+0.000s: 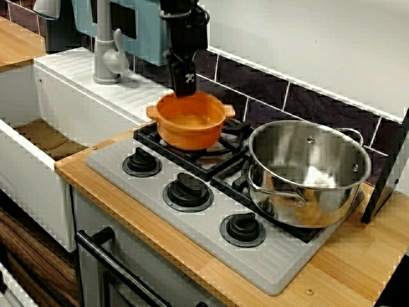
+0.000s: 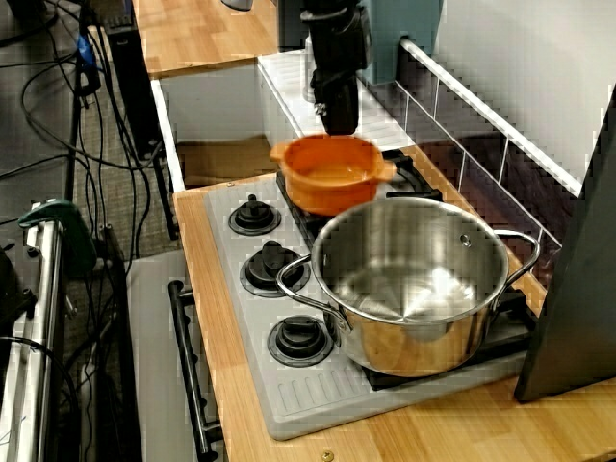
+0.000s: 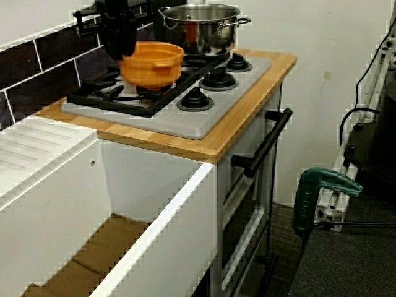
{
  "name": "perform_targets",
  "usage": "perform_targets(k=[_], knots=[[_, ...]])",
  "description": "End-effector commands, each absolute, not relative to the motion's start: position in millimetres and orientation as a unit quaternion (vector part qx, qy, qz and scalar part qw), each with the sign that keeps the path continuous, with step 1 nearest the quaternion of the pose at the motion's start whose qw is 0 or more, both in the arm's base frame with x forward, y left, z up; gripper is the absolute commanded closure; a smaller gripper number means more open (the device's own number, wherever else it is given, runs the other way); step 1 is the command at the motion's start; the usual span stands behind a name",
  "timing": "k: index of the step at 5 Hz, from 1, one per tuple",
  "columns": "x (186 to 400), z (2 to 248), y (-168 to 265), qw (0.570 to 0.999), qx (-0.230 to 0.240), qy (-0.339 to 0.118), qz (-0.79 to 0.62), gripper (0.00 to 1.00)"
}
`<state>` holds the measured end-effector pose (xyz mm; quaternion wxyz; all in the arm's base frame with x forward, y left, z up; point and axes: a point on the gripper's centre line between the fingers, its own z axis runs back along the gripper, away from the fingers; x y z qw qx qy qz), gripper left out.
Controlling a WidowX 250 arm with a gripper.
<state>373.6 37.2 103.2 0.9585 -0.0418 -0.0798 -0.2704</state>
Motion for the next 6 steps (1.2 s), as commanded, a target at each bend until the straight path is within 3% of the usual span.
perform_targets(k=[1,4,6], knots=[[368,123,32,0.956,-0.030,-0.107,-0.270,0.00],[354,127,16,0.941,-0.024,-0.112,-0.318,0.00],[358,126,19,0.945,-0.029,-0.105,-0.310,0.00]])
